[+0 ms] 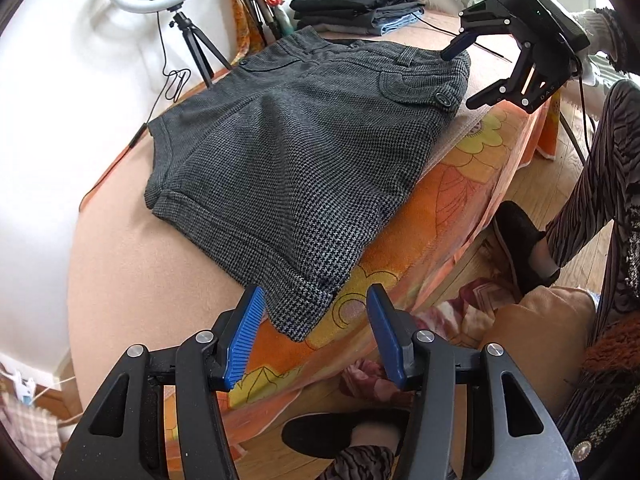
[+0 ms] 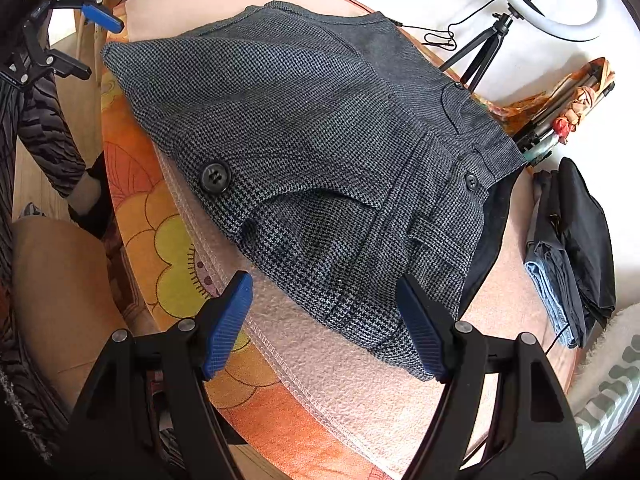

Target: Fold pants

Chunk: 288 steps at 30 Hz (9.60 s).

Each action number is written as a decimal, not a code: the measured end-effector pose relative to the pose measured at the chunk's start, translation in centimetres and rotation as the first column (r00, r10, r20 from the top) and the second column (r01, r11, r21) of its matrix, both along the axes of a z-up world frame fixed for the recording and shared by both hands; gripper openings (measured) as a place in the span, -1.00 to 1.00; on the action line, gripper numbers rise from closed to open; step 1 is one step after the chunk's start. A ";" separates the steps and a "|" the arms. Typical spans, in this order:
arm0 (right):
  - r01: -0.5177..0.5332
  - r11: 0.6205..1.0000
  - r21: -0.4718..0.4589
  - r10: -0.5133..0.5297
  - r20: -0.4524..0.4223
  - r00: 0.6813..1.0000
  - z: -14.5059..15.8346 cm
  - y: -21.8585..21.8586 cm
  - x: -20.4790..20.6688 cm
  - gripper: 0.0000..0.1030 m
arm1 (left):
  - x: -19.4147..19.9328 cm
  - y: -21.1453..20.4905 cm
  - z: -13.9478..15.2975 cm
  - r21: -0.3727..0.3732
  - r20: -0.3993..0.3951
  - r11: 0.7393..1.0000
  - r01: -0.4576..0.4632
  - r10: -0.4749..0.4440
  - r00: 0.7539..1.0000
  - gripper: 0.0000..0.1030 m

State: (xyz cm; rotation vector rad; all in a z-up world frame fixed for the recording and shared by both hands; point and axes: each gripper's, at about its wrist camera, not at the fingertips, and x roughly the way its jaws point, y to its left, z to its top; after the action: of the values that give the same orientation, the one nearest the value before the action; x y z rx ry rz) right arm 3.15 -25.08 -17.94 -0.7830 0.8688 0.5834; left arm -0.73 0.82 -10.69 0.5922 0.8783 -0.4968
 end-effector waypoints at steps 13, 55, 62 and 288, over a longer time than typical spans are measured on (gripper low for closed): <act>0.065 0.997 0.044 -0.065 -0.004 0.998 2.3 -0.5 1.3 -0.66 | 0.2 -1.2 -1.0 0.096 0.056 0.993 0.074 -0.079 0.995 0.02; 0.155 0.980 0.124 -0.180 0.226 0.957 16.6 0.2 17.0 -0.73 | 22.8 3.6 13.4 -0.245 0.224 0.969 -0.038 0.095 0.970 -0.82; 0.167 0.984 0.064 -0.176 0.173 0.969 15.4 0.9 24.1 -0.73 | 29.0 3.6 12.4 -0.234 0.194 0.970 -0.067 0.114 0.974 -0.82; 0.630 0.424 0.651 -0.279 -0.568 0.775 1.0 1.7 28.0 0.50 | 22.4 13.6 -7.0 -0.629 -0.717 -0.082 -0.773 0.444 0.537 0.51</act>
State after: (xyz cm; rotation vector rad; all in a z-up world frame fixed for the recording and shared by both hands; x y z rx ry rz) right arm 31.10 -23.42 -16.93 0.4885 0.9788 0.5519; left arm 21.63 14.43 -17.67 -1.1267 0.8434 -0.1092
